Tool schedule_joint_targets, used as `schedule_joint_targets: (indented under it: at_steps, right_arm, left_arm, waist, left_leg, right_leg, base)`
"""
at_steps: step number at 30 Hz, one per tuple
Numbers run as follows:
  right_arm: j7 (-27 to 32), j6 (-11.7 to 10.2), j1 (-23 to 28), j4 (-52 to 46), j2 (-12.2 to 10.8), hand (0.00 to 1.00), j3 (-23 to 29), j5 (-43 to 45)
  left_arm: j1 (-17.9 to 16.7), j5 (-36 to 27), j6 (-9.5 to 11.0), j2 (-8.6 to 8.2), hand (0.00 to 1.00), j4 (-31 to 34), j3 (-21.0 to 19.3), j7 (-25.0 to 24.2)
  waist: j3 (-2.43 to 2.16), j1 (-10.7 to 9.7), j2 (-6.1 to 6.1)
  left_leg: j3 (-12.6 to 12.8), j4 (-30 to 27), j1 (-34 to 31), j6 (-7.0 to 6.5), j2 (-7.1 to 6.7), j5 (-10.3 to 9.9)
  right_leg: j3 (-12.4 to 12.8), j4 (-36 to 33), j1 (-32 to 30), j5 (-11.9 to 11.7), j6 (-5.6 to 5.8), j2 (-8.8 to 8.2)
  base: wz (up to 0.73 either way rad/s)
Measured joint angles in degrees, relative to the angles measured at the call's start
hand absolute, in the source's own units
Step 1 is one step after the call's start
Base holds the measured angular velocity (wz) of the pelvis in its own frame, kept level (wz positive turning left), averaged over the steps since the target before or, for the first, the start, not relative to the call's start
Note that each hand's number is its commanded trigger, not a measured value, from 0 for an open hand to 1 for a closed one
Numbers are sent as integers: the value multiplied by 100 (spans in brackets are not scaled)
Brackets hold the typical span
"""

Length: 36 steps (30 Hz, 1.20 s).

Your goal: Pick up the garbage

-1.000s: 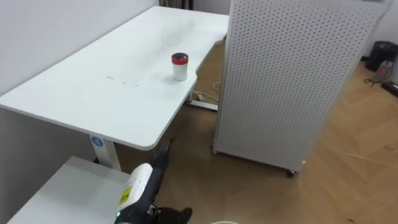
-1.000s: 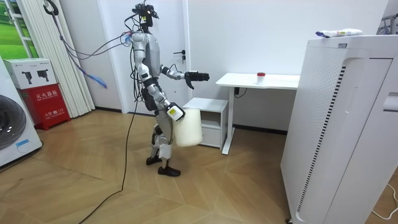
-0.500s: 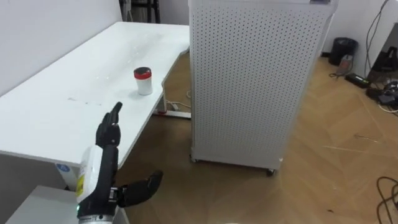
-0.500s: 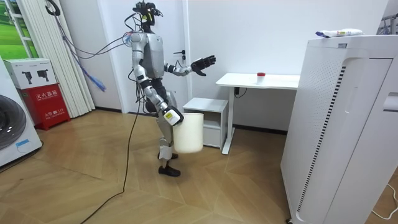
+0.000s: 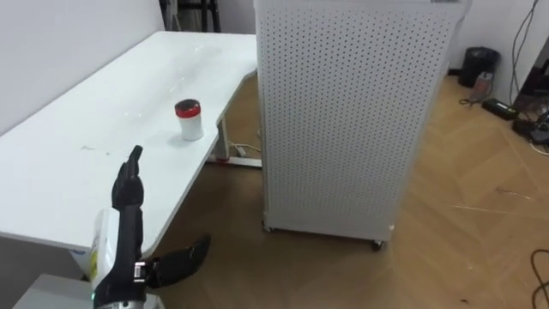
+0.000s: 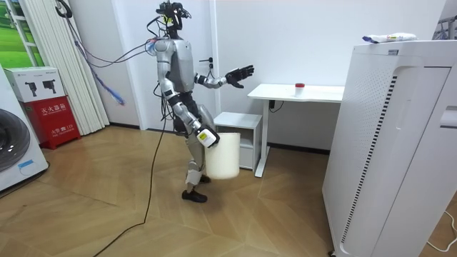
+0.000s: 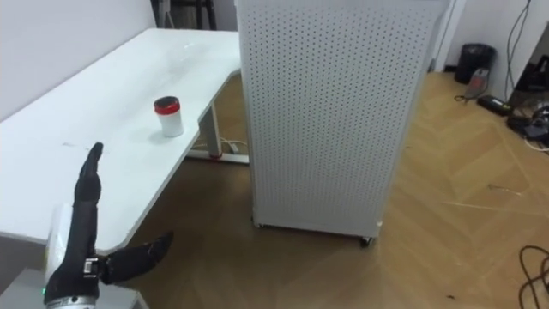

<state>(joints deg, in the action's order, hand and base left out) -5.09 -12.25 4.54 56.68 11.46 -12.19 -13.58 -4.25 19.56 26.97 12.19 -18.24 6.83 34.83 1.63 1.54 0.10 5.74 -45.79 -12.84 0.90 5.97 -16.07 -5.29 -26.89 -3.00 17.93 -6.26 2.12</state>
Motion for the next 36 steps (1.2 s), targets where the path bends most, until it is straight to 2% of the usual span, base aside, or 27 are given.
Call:
schedule_joint_targets:
  at_steps: [2,3,4,5,6,7,9,11,13,15,16,17,18,19,20,21,22,23,25,26,27,29,30,31,32,33,36]
  right_arm:
    - [109,43,-7,-8,11,100,0,-1]
    - [156,44,-6,-8,13,100,-4,3]
    - [194,50,0,-6,30,100,-7,3]
    - [202,67,3,-4,37,100,-9,2]
    - [203,115,9,2,40,100,-11,3]
    - [199,125,28,9,44,100,-12,4]
    - [207,125,40,5,78,100,-4,-1]
    - [273,125,44,-60,92,100,-1,8]
    - [312,125,56,-136,74,100,-8,19]
    - [308,140,60,-147,75,100,-8,2]
    - [317,172,57,-190,81,100,-5,-67]
    - [321,174,60,-212,78,100,-6,-87]
    - [337,192,62,-287,82,100,-11,-83]
    - [375,193,63,-351,95,100,-16,-80]
    - [380,193,60,-368,106,100,-15,-80]
    - [379,192,44,-391,132,100,-15,-83]
    - [385,192,31,-409,157,100,-14,-87]
    - [382,192,37,-415,167,100,-15,-100]
    - [355,206,20,-486,178,100,-14,-125]
    - [341,223,22,-507,175,100,-24,-128]
    - [294,235,23,-521,171,100,-46,-128]
    - [283,235,26,-529,164,100,-121,-121]
    - [292,236,26,-531,158,100,-128,-116]
    - [314,243,64,-531,155,100,-128,-27]
    - [306,242,47,-535,161,100,-126,55]
    - [300,246,-16,-534,172,100,-129,120]
    - [229,255,-14,-537,237,100,-243,19]
  left_arm:
    - [-1,-84,1,1,0,-45,-13,106]
    - [1,-85,1,4,0,-45,-52,131]
    - [7,-85,4,7,0,-33,-59,138]
    - [4,-83,4,7,0,-34,-59,138]
    - [1,-78,5,7,0,-35,-80,136]
    - [4,-80,6,6,0,-34,-124,141]
    - [-5,-99,2,8,0,-36,-142,164]
    - [-3,-105,2,7,0,-30,-184,159]
    - [8,-101,1,7,0,19,-353,147]
    - [27,-81,0,6,0,46,-418,149]
    - [31,-77,-2,2,0,76,-433,150]
    - [33,-72,-3,2,0,90,-445,154]
    - [46,-54,-9,6,0,90,-460,200]
    - [68,-24,-14,5,0,88,-452,261]
    - [86,-24,-14,6,0,88,-432,289]
    - [128,-29,-14,7,0,88,-415,331]
    - [158,-30,-15,9,0,77,-418,358]
    - [157,-31,-16,6,0,59,-417,382]
    - [137,-156,-26,6,0,10,-438,481]
    - [145,-177,-25,12,0,9,-441,486]
    - [154,-237,-24,20,0,-7,-440,477]
    - [154,-285,-25,22,0,-96,-432,452]
    - [154,-315,-32,11,0,-158,-418,435]
    - [146,-311,-60,-1,0,-207,-369,412]
    - [150,-303,-62,-1,0,-203,-373,407]
    - [168,-299,-92,5,0,-204,-377,405]
    - [164,-321,-248,30,0,-202,-267,360]
  waist:
    - [-3,112,-10]
    - [-1,171,-30]
    - [-7,160,-30]
    - [-10,163,-37]
    - [-57,192,-47]
    - [-125,184,-120]
    - [-133,210,-195]
    - [-131,283,-201]
    - [-133,333,-193]
    - [-137,334,-180]
    - [-139,369,-154]
    - [-135,365,-153]
    - [-130,355,-167]
    - [-108,320,-188]
    - [-99,299,-191]
    - [-86,321,-159]
    - [-74,344,-79]
    - [-62,343,-23]
    - [-47,369,176]
    - [-47,361,180]
    - [-51,361,159]
    - [-66,330,94]
    - [-67,284,63]
    - [-99,223,63]
    - [-109,243,50]
    - [-103,280,56]
    - [-103,307,-5]
  left_leg:
    - [-27,576,-339,62,-175,46]
    - [-59,1251,-510,139,-286,201]
    - [-143,1888,-671,107,-386,483]
    - [-166,2098,-718,42,-411,725]
    - [-246,2338,-750,-4,-491,1112]
    - [-276,2384,-679,-125,-597,1333]
    - [-249,2172,-643,-286,-685,1404]
    - [-194,1870,-656,-320,-694,1119]
    - [-81,1424,-656,-360,-674,700]
    - [9,1199,-628,-422,-691,442]
    - [66,1100,-594,-451,-698,276]
    - [84,1087,-573,-480,-723,205]
    - [152,1077,-463,-541,-808,67]
    - [202,1046,-339,-622,-939,-15]
    - [206,1045,-267,-658,-995,-66]
    - [190,1052,-145,-706,-1063,-176]
    - [144,1058,-37,-745,-1066,-277]
    - [83,1095,29,-756,-1060,-309]
    - [-194,1328,191,-744,-1029,-301]
    - [-210,1409,235,-741,-1016,-280]
    - [-260,1543,323,-720,-1011,-246]
    - [-364,1636,448,-688,-1006,-237]
    - [-511,1619,499,-615,-1011,-280]
    - [-647,1648,552,-569,-960,-282]
    - [-669,1678,554,-533,-930,-273]
    - [-718,1734,546,-475,-854,-242]
    - [-728,2047,754,-358,-738,-174]
  right_leg:
    - [57,3,26,31,-21,-67]
    - [82,10,49,92,3,-104]
    - [54,4,63,191,39,-117]
    - [61,-3,75,243,55,-122]
    - [77,-30,136,362,109,-156]
    - [70,-51,171,473,188,-224]
    - [46,45,322,568,275,-312]
    - [-18,206,496,576,310,-380]
    - [10,256,708,662,446,-449]
    - [3,89,789,724,552,-519]
    - [-37,-204,758,765,626,-591]
    - [-102,-426,692,782,657,-650]
    - [-184,-1080,492,783,692,-833]
    - [-259,-1735,321,678,836,-1061]
    - [-284,-1999,256,594,919,-1154]
    - [-298,-2441,96,362,982,-1256]
    - [-326,-2784,-39,50,1014,-1307]
    - [-351,-2867,-76,11,1018,-1312]
    - [-428,-2787,-503,353,989,-1289]
    - [-410,-2626,-621,416,1006,-1292]
    - [-367,-2146,-805,457,1024,-1300]
    - [-258,-1084,-907,361,1026,-1255]
    - [-267,-597,-895,-169,1021,-1201]
    - [-318,-429,-763,-185,1017,-1123]
    - [-343,-344,-701,-185,994,-1056]
    - [-407,-178,-612,-240,907,-967]
    - [-436,199,-344,-284,863,-806]
  base:
    - [-31]
    - [-13]
    - [0]
    - [5]
    - [5]
    - [6]
    - [-3]
    - [-21]
    - [-26]
    - [-10]
    - [-9]
    - [-7]
    - [9]
    - [16]
    - [23]
    - [14]
    - [7]
    - [0]
    - [3]
    - [15]
    - [24]
    - [36]
    - [62]
    - [51]
    - [33]
    - [11]
    - [10]
